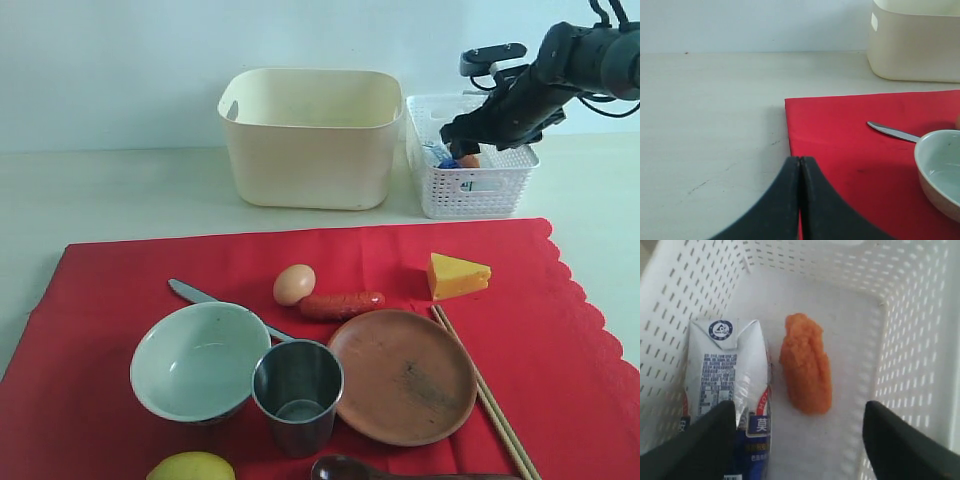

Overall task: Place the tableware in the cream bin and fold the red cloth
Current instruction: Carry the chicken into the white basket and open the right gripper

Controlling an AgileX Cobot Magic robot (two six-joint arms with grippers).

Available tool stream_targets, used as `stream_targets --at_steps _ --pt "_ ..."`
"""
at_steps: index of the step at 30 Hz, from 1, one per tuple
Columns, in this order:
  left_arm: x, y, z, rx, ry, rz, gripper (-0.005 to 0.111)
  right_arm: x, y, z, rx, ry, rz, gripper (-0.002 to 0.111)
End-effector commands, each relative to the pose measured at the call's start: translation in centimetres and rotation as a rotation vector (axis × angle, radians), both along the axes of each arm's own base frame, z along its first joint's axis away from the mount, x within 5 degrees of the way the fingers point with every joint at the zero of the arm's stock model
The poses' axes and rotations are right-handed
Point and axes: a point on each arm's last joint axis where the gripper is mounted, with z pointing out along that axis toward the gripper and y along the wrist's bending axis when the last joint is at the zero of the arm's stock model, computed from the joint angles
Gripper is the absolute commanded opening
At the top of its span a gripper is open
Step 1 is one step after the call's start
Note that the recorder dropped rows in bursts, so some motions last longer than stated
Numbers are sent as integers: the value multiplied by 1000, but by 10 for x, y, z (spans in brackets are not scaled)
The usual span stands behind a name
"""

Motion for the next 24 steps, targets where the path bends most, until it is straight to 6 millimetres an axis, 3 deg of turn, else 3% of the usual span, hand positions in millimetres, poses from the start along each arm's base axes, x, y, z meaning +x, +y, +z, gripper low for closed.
stream_targets --at_steps 1,5,8,14,19,24 --pt "0 0 0 -7 -13 4 0 -2 -2 22 -12 -23 7 72" --pt "0 0 0 -7 -13 4 0 -6 -2 36 6 -16 -11 71" --pt "0 0 0 -7 -13 4 0 -11 -2 49 24 -4 -33 63" --pt "0 0 0 -7 -13 4 0 -23 -1 75 43 38 -46 36" --pt "0 0 0 -7 -13 4 0 -37 -2 88 28 115 -25 1" --pt "0 0 0 -7 -13 4 0 -51 -5 89 -3 132 -32 0"
